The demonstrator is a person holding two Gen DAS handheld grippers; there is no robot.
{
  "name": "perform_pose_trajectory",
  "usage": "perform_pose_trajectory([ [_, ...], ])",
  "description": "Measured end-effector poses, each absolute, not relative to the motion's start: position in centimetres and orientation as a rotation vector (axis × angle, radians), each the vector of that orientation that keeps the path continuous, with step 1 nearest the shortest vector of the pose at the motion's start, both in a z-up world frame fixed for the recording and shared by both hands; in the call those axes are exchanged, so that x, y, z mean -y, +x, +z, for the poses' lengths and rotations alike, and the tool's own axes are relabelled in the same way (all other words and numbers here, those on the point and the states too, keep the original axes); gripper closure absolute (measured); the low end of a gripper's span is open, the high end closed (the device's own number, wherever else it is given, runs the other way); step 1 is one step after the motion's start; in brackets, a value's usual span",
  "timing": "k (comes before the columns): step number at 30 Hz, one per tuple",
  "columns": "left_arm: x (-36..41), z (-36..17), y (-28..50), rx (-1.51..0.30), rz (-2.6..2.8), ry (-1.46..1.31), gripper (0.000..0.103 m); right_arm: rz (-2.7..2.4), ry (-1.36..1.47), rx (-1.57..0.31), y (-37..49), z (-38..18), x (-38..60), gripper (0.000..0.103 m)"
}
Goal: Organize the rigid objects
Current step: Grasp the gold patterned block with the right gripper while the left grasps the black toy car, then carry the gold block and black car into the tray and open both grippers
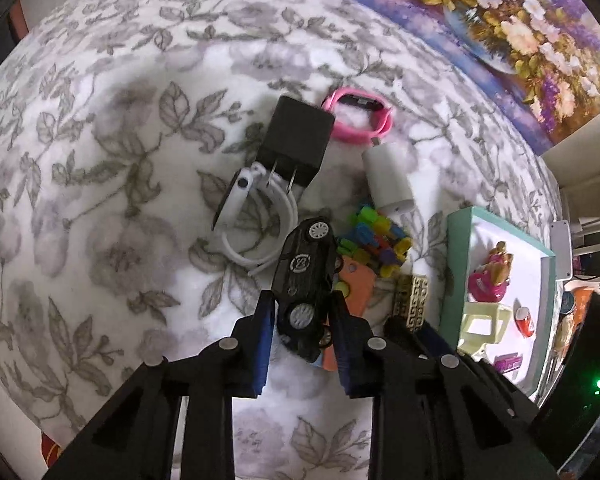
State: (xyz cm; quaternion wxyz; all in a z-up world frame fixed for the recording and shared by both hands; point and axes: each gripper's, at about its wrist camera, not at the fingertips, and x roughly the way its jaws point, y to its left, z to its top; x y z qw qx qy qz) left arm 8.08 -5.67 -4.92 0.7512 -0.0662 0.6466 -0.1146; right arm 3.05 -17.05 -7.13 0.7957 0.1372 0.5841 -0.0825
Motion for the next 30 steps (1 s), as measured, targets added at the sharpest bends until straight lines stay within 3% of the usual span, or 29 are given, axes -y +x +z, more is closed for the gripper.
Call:
perform_pose_trajectory([
  [13, 10.1, 2.0, 5.9, -1.219, -0.382, -0.101, 0.076, -0.201, 0.405, -1.076, 0.2, -0.6, 22.1, 0.081],
  [30, 23.9, -2.0, -0.7, -1.343, -0.617, 0.169, 0.075, -0.529, 0.462, -1.21, -6.3, -3.6, 35.0, 0.081],
])
